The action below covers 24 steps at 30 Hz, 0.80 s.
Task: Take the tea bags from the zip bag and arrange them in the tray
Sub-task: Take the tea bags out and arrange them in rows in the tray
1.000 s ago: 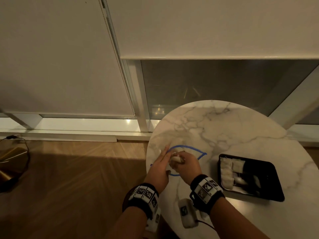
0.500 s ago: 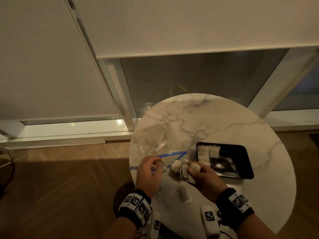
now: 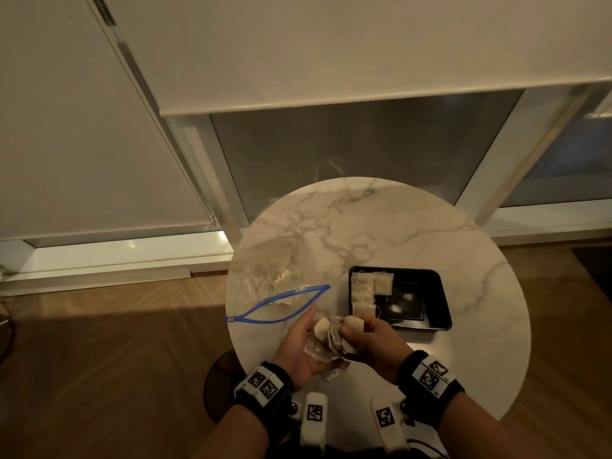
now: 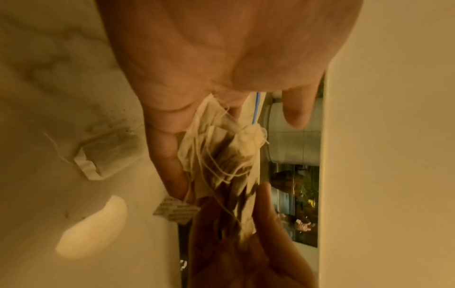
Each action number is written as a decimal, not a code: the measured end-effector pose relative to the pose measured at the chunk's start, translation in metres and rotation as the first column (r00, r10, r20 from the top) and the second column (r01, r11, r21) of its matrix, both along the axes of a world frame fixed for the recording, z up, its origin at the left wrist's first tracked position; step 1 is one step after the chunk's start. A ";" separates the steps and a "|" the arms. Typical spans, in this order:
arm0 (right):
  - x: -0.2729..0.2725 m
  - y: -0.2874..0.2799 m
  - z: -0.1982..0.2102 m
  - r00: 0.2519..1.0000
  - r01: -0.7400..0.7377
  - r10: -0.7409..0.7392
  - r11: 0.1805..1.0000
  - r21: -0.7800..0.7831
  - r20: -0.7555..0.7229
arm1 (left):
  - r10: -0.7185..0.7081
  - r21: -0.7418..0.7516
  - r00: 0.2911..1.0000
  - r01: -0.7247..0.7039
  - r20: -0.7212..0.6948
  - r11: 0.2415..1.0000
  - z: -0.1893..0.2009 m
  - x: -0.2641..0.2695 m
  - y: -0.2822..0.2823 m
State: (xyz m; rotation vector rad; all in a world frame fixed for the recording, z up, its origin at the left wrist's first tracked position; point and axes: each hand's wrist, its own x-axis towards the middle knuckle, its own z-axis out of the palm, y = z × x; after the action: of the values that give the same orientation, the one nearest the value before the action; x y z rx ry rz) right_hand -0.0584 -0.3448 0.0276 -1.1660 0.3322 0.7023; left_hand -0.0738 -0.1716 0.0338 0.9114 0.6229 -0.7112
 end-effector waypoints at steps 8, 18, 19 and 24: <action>-0.003 -0.014 -0.023 1.000 -0.011 0.015 0.975 -0.220 0.015 | -0.062 0.384 0.987 0.000 0.149 0.923 -0.031 -0.006 -0.003; -0.011 -0.019 -0.054 0.997 -0.038 0.004 0.901 -0.432 -0.080 | -0.199 0.756 0.953 -0.045 0.230 0.653 -0.051 -0.011 0.015; -0.012 -0.019 -0.057 0.997 -0.025 -0.011 0.897 -0.440 -0.079 | -0.193 0.767 0.952 -0.062 0.238 0.639 -0.052 -0.011 0.015; -0.017 -0.020 -0.066 0.997 0.039 -0.068 0.867 -0.497 -0.040 | -0.141 0.764 0.948 -0.135 0.284 0.631 -0.057 -0.013 0.022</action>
State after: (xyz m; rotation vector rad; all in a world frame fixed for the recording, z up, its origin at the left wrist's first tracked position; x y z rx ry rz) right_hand -0.0754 -0.3643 -0.0385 -1.6205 0.6176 0.6169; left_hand -0.0865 -0.1498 -0.0231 1.8096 0.6373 -0.2410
